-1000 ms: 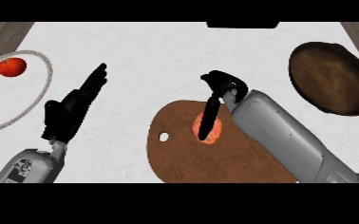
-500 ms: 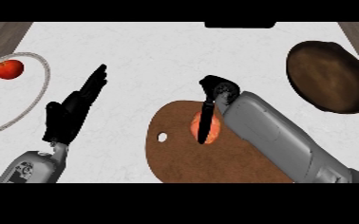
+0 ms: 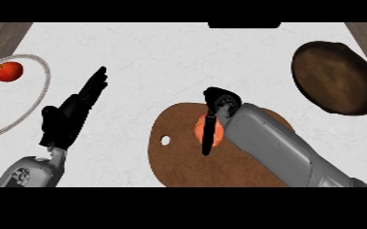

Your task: Pick the squash from the cutting board and place it in the pan

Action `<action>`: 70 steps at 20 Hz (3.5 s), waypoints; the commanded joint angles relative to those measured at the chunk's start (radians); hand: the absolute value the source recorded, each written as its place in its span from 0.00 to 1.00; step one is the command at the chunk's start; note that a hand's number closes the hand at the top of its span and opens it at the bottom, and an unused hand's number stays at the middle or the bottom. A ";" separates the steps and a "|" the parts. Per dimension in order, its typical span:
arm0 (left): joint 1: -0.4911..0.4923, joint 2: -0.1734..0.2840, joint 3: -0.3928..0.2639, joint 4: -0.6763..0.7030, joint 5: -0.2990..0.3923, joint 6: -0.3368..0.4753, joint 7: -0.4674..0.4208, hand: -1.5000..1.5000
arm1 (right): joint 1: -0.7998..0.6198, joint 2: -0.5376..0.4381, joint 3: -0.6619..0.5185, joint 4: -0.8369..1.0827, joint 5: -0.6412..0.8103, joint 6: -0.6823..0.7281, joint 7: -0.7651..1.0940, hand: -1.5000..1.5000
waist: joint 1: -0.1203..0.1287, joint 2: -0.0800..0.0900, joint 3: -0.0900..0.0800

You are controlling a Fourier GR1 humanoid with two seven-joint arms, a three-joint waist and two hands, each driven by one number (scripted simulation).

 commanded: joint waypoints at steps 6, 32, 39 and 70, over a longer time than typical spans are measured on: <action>-0.005 -0.004 0.054 0.033 -0.009 -0.049 -0.016 0.50 | 0.062 0.063 0.043 0.008 0.048 0.059 0.083 1.00 | 0.001 0.002 0.000; 0.061 -0.074 0.073 0.001 -0.071 -0.047 0.000 0.50 | 0.061 -0.119 0.014 -0.423 0.706 -0.356 0.036 1.00 | -0.045 -0.021 -0.001; 0.045 -0.072 0.079 -0.052 -0.079 -0.039 0.053 0.50 | 0.157 -0.195 -0.032 -0.666 0.970 -0.390 0.101 1.00 | -0.033 -0.012 0.002; 0.058 -0.195 0.058 -0.061 -0.211 -0.070 0.037 0.50 | 0.290 -0.276 -0.797 0.194 0.772 -0.895 -0.897 1.00 | 0.014 0.007 0.002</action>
